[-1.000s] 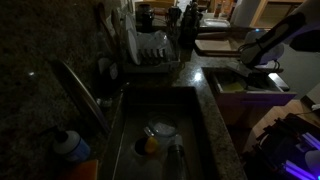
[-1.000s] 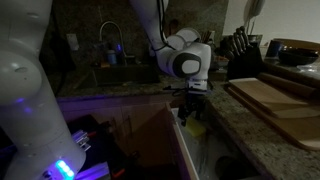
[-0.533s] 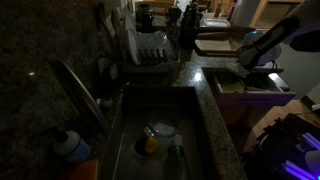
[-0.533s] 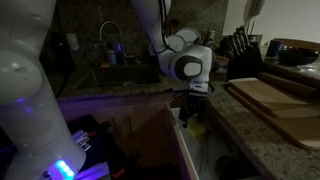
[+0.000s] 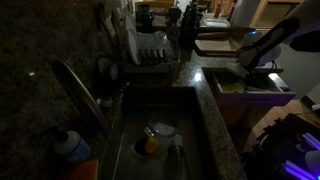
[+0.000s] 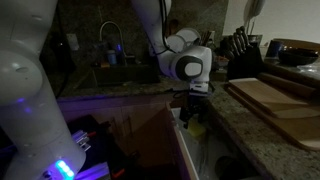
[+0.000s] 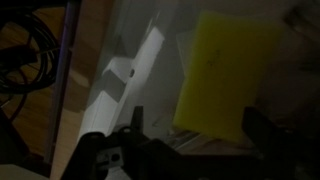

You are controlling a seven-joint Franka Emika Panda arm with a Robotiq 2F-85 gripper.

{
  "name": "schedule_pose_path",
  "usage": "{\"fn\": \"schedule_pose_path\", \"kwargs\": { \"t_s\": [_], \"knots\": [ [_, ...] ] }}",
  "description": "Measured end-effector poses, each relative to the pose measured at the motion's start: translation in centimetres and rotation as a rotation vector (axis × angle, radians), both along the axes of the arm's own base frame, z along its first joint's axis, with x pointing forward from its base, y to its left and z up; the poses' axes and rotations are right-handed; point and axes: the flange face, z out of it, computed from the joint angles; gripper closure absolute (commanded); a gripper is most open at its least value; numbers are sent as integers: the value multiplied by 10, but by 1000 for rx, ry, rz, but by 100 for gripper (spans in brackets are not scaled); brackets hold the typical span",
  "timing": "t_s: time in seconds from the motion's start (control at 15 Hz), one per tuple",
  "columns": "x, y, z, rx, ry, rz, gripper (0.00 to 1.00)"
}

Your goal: Take the kitchen sponge out of the drawer and put it on the side of the sink

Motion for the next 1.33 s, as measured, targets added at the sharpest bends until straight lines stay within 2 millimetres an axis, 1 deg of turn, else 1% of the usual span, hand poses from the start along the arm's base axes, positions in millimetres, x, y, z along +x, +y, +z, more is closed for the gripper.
{"fn": "schedule_pose_path", "kwargs": {
  "t_s": [0.33,0.6,1.0,1.07,1.2,1.27,1.33],
  "knots": [
    [3,-4,0,5,-7,-12,0],
    [5,-3,0,-1,-8,-14,0],
    [15,-8,-28,-20,31,-17,0],
    [15,-9,-32,-21,36,-16,0],
    [17,-8,-32,-23,35,-15,0],
    [17,-8,-32,-23,34,-15,25],
    [17,-8,-32,-23,34,-14,26]
  ]
}}
